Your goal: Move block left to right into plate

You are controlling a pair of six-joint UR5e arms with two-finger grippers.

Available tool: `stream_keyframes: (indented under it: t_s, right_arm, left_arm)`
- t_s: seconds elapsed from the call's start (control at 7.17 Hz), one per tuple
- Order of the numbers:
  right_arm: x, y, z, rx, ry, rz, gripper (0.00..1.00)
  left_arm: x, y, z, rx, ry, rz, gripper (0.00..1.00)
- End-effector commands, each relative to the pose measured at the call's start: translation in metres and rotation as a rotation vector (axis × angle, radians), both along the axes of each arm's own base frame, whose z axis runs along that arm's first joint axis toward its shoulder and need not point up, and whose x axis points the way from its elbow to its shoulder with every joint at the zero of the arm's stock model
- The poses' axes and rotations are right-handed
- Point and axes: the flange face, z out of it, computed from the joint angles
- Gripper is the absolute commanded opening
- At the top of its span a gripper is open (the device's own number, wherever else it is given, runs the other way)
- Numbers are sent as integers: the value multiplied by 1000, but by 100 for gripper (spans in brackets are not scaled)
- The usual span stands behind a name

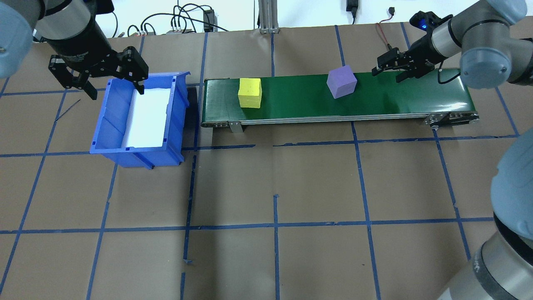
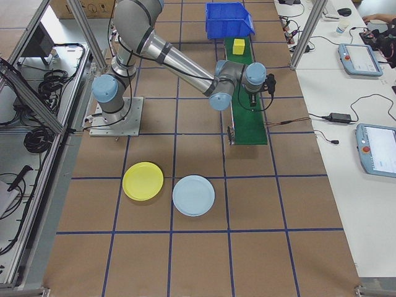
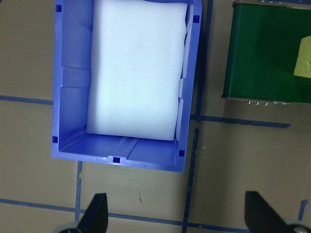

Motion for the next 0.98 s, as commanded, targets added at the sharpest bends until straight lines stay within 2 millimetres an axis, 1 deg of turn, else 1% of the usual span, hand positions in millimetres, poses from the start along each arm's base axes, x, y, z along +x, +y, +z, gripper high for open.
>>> stream_keyframes:
  t_s: [0.0, 0.84]
  right_arm:
    - [0, 1, -2, 4, -1, 0, 100]
    - [1, 3, -5, 10, -3, 0, 100]
  left_arm:
    - [6, 9, 5, 11, -3, 12, 100]
    - [6, 7, 6, -1, 7, 15, 100]
